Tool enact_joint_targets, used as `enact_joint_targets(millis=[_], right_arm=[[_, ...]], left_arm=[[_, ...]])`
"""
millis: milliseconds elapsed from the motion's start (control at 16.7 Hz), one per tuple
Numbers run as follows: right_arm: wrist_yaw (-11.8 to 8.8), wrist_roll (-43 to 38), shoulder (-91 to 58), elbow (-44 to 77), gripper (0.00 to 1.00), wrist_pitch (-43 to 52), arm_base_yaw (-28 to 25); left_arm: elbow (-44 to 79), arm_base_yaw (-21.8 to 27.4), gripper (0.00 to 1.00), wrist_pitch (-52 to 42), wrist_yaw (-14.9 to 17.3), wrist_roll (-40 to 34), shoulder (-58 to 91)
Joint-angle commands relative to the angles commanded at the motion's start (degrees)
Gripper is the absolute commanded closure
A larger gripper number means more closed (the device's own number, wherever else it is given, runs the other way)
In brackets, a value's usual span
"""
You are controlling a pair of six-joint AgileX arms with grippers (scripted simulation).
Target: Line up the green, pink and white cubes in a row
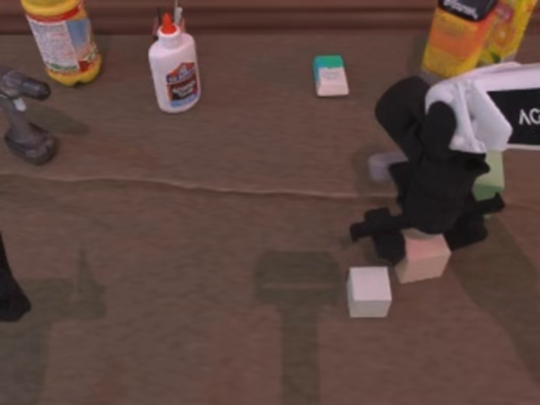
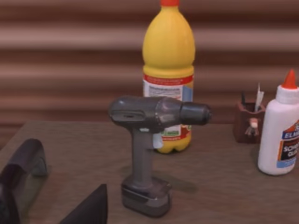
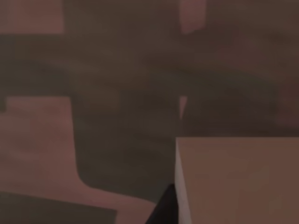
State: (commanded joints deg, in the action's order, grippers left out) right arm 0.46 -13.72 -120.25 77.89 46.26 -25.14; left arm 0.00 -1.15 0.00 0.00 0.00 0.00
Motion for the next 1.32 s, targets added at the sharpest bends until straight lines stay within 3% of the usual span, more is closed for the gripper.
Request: enact_joint_targets(millis=[420, 840, 1020, 1320], right_arm=[[0.0, 0.1, 4.8, 7.4, 1.0, 12.6, -0.4], [0.0, -0.8, 5.1, 8.7, 1.0, 14.1, -0.9], [0.2, -6.6, 3.6, 11.5, 1.0, 15.9, -4.6], [0.7, -23.5, 0.9, 17.9, 1.0, 20.0, -14.3]], left_arm=[[0.0, 0.0, 0.0, 0.0, 0.0, 0.0, 0.0], [0.0, 0.0, 0.0, 0.0, 0.0, 0.0, 0.0], [0.0, 0.0, 0.0, 0.0, 0.0, 0.0, 0.0], [0.0, 0.0, 0.0, 0.0, 0.0, 0.0, 0.0]])
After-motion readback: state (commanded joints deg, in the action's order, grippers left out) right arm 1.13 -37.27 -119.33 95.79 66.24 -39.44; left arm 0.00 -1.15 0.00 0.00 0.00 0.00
